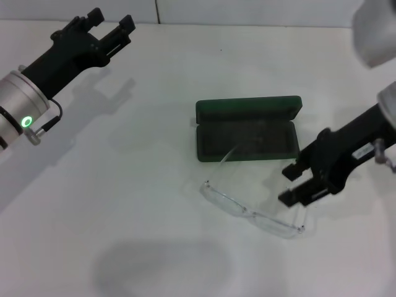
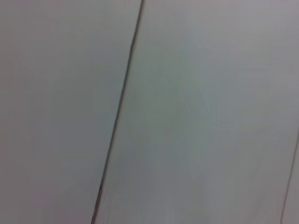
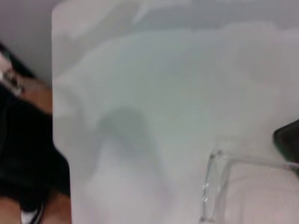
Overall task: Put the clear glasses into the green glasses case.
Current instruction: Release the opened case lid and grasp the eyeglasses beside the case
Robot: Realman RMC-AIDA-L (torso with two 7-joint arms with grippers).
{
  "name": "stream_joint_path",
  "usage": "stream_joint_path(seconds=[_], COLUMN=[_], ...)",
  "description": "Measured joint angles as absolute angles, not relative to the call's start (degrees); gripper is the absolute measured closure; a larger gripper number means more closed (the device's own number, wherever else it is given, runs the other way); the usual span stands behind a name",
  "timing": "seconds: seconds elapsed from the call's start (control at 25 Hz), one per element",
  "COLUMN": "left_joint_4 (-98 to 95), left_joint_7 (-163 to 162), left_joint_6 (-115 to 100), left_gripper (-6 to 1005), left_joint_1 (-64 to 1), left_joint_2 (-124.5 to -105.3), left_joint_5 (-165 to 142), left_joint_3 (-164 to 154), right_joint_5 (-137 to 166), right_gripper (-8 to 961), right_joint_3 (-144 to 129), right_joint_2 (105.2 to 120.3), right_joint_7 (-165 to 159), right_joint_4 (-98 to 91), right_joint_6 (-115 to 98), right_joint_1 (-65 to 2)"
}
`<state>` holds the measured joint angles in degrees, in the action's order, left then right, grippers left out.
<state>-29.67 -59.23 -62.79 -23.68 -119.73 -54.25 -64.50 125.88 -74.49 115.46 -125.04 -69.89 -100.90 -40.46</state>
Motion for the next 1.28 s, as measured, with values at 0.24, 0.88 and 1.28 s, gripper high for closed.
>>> stream_joint_path(seconds=[0.24, 0.88, 1.28], left_joint_4=[-28.6, -25.9, -25.8], left_joint_7=[-59.4, -57.8, -58.0], left_joint_6=[-62.1, -60.6, -61.0], left_gripper=[242, 243, 242], left_joint_1=[-24.3, -25.2, -25.4], left_joint_2=[-119.79, -119.79, -119.55], left_joint_5=[-54.0, -49.5, -50.0], left_joint_3=[-64.5, -64.9, -65.0], right_joint_5=[127.6, 126.2, 124.2], right_gripper=[407, 431, 467], right_joint_3=[-81.5, -98.1, -102.5], right_joint_2=[115.82, 116.19, 116.19], right_joint_7=[-125.1, -127.2, -128.8], right_joint_4=[-68.8, -66.7, -65.1], right_joint_6=[-99.6, -85.0, -81.4], right_joint_1=[-42.4, -43.9, -45.0])
